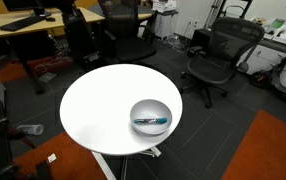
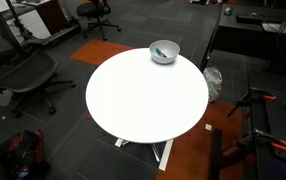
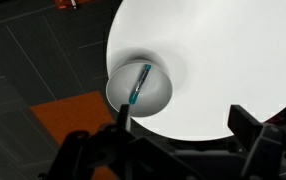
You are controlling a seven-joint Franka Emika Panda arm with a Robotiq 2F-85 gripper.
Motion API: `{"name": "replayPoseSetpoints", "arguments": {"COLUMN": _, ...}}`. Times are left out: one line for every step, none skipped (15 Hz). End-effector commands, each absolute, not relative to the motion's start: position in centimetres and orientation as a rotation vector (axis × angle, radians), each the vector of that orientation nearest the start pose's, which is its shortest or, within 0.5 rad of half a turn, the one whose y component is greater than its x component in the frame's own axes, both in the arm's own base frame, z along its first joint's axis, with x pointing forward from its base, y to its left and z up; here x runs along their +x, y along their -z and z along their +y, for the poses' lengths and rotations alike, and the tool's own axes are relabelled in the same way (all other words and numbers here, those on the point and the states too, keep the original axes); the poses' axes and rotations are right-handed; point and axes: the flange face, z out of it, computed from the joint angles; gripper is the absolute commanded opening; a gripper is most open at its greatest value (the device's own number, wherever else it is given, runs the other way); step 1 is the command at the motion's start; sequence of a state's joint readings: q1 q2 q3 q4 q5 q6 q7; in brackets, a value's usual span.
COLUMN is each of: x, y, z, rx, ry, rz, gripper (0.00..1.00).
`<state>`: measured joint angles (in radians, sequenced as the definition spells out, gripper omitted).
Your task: Remove the marker from the bowl and place it on the table
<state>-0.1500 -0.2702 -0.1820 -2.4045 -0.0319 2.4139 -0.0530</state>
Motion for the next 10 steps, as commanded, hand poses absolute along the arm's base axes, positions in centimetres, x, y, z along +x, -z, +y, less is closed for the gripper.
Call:
{"name": "replayPoseSetpoints", "arguments": {"x": 48.7, "y": -41.9, "z": -17.6, "rx": -3.104, "ry": 0.420, "rz": 0.541, "gripper": 1.00}}
{"name": "replayPoseSetpoints", "arguments": {"x": 49.4, "y": -40.9, "z": -18.1, "rx": -3.103, "ry": 0.414, "rz": 0.572, "gripper": 1.00}}
{"name": "replayPoseSetpoints", "arguments": {"x": 50.1, "y": -40.3, "z": -18.5, "rx": -3.097, "ry": 0.412, "rz": 0.601, "gripper": 1.00}}
{"name": "replayPoseSetpoints", "arguments": {"x": 50.9, "y": -39.5, "z": -19.0, "rx": -3.094, "ry": 0.411, "rz": 0.630, "gripper": 1.00}}
{"name": "replayPoseSetpoints", "arguments": {"x": 51.6, "y": -38.6, "z": -19.4, "rx": -3.089, "ry": 0.408, "rz": 0.657, "gripper": 1.00}}
{"name": "replayPoseSetpoints", "arguments": {"x": 52.3, "y": -37.9, "z": -19.8, "rx": -3.086, "ry": 0.405, "rz": 0.680, "gripper": 1.00}}
{"name": "replayPoseSetpoints", "arguments": {"x": 52.9, "y": -37.1, "z": -20.2, "rx": -3.083, "ry": 0.400, "rz": 0.703, "gripper": 1.00}}
{"name": "replayPoseSetpoints", "arguments": {"x": 53.6, "y": -36.2, "z": -20.6, "rx": -3.081, "ry": 0.392, "rz": 0.724, "gripper": 1.00}}
{"name": "replayPoseSetpoints", "arguments": {"x": 54.2, "y": -35.4, "z": -21.0, "rx": -3.076, "ry": 0.384, "rz": 0.756, "gripper": 1.00}}
{"name": "replayPoseSetpoints", "arguments": {"x": 54.8, "y": -34.6, "z": -21.2, "rx": -3.070, "ry": 0.377, "rz": 0.770, "gripper": 1.00}}
